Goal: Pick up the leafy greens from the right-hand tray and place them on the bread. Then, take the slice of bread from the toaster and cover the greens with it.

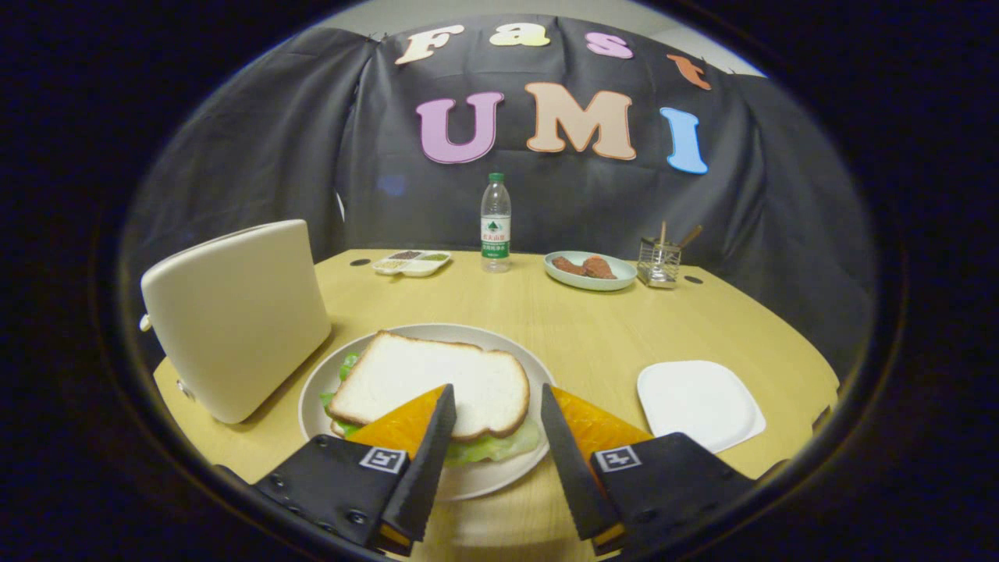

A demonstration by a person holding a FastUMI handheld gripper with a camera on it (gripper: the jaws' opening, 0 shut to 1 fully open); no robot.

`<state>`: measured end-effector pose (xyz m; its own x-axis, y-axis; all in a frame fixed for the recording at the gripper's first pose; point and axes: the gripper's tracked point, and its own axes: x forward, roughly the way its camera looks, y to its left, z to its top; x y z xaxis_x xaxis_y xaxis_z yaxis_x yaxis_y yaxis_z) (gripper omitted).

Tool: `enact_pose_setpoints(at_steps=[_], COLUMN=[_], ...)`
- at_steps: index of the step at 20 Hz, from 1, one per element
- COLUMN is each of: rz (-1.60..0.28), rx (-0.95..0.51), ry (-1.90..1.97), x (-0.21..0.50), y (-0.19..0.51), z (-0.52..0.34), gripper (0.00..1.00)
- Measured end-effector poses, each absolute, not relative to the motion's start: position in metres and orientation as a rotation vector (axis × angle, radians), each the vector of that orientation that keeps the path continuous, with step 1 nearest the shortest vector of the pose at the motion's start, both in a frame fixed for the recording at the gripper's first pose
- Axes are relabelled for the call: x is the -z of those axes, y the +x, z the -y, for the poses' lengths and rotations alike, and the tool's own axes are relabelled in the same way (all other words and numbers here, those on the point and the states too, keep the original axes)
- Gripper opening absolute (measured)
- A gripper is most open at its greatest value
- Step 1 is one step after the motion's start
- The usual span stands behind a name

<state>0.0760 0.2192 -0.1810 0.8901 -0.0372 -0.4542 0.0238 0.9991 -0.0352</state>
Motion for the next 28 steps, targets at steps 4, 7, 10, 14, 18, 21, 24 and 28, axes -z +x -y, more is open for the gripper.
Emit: enact_pose_setpoints(at_steps=[4,7,10,14,18,21,24,28], rz=[-0.431,-0.348,-0.243,-0.149,-0.11,-0.083,-0.055,-0.05], rx=[-0.002,-0.005,0.028,0.071,0.128,0.143,0.158,0.156], ry=[-0.03,-0.007,0.008,0.01,0.007,0.024,0.012,0.026], x=[0.168,0.143,0.102,0.057,0.033,0.017,0.005,0.001], y=[0.072,0.078,0.083,0.082,0.073,0.066,0.054,0.04], z=[-0.214,-0.202,-0.174,-0.137,-0.105,-0.092,-0.082,-0.08], gripper=[0.97,0.98,0.98,0.98,0.98,0.97,0.97,0.97])
